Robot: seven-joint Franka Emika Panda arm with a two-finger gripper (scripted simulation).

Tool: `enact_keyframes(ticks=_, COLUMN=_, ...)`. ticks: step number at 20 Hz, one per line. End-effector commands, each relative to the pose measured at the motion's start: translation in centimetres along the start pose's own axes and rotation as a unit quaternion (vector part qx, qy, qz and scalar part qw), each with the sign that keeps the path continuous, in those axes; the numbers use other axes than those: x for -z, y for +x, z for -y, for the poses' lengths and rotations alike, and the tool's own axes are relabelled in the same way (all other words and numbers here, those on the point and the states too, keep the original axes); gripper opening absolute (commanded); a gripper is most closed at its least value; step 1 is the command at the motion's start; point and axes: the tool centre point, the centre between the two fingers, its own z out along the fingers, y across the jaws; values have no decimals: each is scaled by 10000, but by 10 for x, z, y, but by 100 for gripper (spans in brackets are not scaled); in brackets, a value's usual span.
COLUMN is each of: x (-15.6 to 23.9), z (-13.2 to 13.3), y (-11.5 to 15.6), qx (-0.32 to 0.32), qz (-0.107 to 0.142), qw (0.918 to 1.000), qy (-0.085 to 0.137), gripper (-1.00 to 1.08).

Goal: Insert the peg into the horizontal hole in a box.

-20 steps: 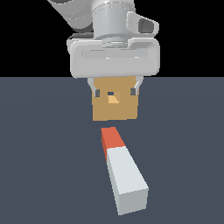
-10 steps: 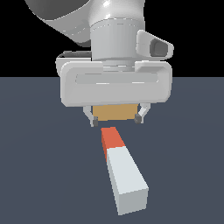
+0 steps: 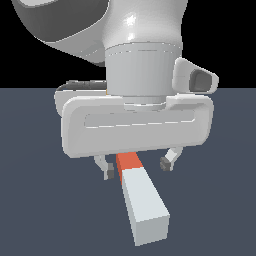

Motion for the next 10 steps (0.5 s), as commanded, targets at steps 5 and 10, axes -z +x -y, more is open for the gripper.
enact_keyframes(ticks=5, x=-4, z=0, y=-5, qx=35, qz=0, qw=10000, qy=6, gripper=100)
enact_keyframes(ticks=10, x=-16, z=0, y=-5, qx=42, qz=1, qw=10000, qy=6, gripper=100)
